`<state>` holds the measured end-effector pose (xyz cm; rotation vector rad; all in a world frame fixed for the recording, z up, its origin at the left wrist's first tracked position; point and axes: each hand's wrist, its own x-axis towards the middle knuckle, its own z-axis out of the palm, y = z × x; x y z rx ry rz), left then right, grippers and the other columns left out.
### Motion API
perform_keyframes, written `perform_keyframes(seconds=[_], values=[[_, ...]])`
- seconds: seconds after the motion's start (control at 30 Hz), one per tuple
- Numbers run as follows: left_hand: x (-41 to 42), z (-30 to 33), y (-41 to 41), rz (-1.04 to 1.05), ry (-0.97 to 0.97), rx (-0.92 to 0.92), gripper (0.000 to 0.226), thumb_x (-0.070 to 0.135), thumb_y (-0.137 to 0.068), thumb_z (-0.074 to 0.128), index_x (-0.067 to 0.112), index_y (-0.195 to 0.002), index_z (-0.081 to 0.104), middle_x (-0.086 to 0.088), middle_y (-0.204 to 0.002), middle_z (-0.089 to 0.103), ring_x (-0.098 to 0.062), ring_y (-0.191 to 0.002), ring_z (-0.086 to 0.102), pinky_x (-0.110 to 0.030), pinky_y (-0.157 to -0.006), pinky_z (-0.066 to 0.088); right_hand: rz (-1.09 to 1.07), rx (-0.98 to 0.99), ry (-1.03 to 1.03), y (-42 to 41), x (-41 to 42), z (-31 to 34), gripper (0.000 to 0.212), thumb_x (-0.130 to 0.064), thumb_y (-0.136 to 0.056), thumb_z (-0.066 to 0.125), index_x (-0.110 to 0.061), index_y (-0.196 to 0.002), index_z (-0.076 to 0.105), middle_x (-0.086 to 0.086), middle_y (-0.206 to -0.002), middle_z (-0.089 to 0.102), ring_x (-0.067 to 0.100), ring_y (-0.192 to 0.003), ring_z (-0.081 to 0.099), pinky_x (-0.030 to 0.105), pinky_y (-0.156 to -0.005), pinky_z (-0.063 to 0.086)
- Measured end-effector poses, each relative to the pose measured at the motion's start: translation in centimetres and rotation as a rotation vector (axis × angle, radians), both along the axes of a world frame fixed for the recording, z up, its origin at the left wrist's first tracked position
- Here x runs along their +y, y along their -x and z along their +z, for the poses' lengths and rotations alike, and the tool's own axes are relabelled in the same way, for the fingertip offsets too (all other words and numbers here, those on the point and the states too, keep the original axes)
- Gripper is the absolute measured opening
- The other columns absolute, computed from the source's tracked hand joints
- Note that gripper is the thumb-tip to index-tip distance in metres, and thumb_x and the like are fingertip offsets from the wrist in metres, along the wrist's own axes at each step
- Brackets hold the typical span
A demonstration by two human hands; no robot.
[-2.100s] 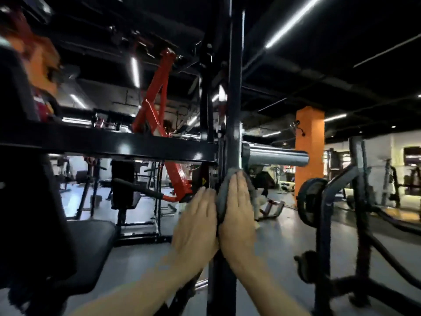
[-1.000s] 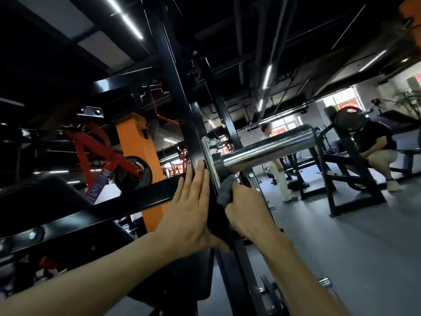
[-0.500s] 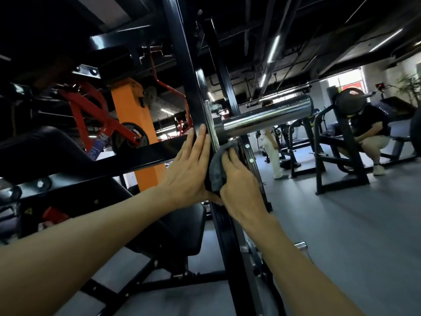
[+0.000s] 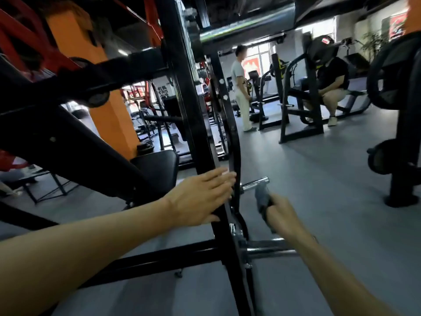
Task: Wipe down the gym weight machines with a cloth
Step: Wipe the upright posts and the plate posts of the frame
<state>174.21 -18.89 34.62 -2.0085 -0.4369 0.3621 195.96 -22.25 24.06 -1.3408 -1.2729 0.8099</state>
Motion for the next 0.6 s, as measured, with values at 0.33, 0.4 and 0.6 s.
perform_keyframes(seconds=[0.33,0.4,0.6], values=[[0.8,-6.6,-1.3,0.013,-0.141,0.099,0.041,0.024,-0.099,0.043,0.007,-0.13,0.064,-0.016,-0.136,0.062,-0.036,-0.132,0.053,-0.05,-0.123,0.013,0.199,-0.632,0.035,5.8,5.0,-8.8,0.032,-0.015,-0.094,0.052,-0.017,-0.126,0.048,0.003,-0.111,0.061,0.027,-0.102,0.061,0.035,-0.084,0.05],[1.7,-7.0,-0.8,-0.092,-0.107,0.058,0.038,0.023,-0.093,0.048,0.008,-0.118,0.072,-0.013,-0.123,0.07,-0.034,-0.12,0.062,-0.046,-0.12,0.031,0.238,-0.609,0.1,5.5,5.8,-8.3,0.032,-0.016,-0.09,0.053,-0.018,-0.122,0.048,0.006,-0.108,0.062,0.032,-0.098,0.063,0.042,-0.085,0.053],[3.0,-7.1,-0.1,-0.176,-0.075,0.009,0.043,0.033,-0.092,0.055,0.003,-0.12,0.067,-0.017,-0.122,0.068,-0.037,-0.119,0.061,-0.048,-0.119,0.031,0.135,-0.756,-0.012,7.4,1.6,-10.8,0.089,-0.008,-0.09,0.059,-0.01,-0.16,0.004,0.01,-0.159,0.021,0.036,-0.127,0.049,0.038,-0.095,0.047]])
